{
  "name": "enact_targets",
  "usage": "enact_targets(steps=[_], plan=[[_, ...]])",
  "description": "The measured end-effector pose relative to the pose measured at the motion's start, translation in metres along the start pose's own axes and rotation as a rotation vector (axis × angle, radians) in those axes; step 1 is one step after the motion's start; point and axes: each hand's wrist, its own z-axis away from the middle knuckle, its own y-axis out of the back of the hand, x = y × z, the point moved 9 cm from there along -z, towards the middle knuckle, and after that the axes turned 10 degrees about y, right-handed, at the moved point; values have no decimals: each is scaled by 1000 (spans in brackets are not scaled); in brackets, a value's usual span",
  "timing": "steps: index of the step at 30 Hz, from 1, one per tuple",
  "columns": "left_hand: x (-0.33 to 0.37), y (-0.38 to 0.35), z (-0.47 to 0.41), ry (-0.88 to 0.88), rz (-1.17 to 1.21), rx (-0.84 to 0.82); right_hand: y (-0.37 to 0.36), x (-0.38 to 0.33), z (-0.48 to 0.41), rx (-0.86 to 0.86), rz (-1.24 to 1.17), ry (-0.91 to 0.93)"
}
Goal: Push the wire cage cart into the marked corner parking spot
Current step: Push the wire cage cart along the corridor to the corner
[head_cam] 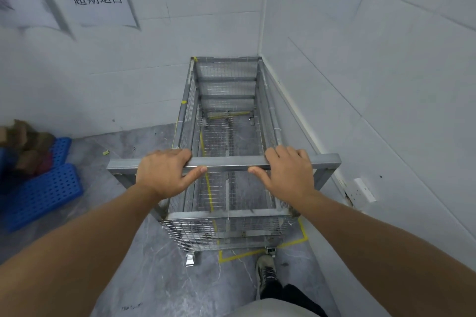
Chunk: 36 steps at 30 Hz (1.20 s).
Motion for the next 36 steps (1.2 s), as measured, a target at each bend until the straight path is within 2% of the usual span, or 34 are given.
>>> enact_targets(steps=[9,14,19,24,28,36], plan=[[-6,0,-3,12,58,-31,0,1,-2,-58,-10,-18],[-9,-6,-4,13,103,-125,-2,-2,-3,-86,7,15],[-10,-10,-3,5,82,-141,-4,-2,-3,-103,3,38],[-13,-12,-4,-65,104,-212,-7,-4,-3,-137,2,46],[-18,-15,-6,-117,160,-309,-5,-5,-4,-95,17,47],[-83,-17,7,-120,88,-368,-1,-88,-38,-111,-62,52]])
